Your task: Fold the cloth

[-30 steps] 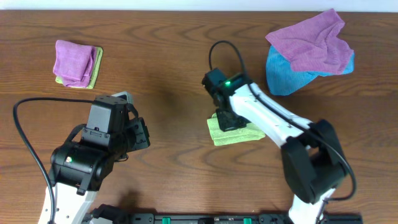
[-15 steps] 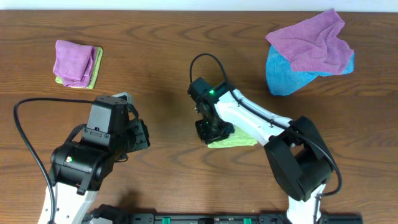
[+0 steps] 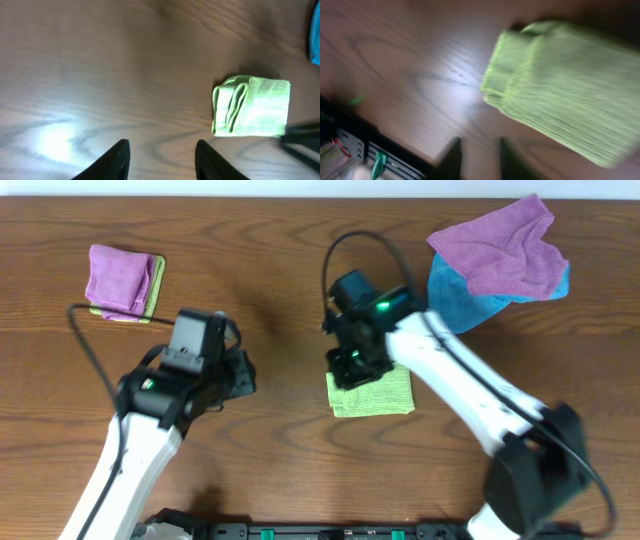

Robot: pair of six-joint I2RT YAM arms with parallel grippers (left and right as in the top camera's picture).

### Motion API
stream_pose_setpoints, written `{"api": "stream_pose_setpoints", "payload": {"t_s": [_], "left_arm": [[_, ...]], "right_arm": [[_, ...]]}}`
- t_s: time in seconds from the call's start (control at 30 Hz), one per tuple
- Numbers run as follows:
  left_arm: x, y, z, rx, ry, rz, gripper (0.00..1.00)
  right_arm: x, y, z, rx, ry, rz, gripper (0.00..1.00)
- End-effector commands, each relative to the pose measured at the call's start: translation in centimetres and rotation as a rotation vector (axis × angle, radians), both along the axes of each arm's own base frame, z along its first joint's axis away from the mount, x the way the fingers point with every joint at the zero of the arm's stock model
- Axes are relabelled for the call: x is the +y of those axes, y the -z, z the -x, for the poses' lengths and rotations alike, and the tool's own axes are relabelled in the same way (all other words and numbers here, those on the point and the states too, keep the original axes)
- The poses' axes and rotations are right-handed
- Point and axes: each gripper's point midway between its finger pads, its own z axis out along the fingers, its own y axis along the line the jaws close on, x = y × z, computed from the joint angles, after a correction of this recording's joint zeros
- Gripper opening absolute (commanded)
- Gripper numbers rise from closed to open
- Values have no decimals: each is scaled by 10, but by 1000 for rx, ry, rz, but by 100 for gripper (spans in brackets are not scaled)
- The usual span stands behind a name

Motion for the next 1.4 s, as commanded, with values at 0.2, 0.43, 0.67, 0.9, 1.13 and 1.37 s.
{"api": "stream_pose_setpoints", "payload": {"t_s": [0.2, 0.43, 0.67, 0.9, 1.13, 1.37], "left_arm": [[-77, 89, -6, 259, 148, 178, 59], [-135, 118, -11, 235, 236, 228, 67], [-143, 119, -18, 182, 235, 202, 73], [-152, 125, -17, 188, 250, 219, 74], [-173, 129, -11, 201, 261, 265, 76], [-172, 145, 0, 254, 261, 235, 75]], "right_arm": [[-106, 1, -39, -62, 267, 139, 1], [-151, 52, -35, -1, 411, 122, 2], [-167, 92, -30, 3, 478, 80, 2], [-149, 108, -35, 23, 466, -19, 1], [-130, 129, -28, 113, 449, -77, 1], [-95, 129, -26, 98, 381, -96, 1]]}}
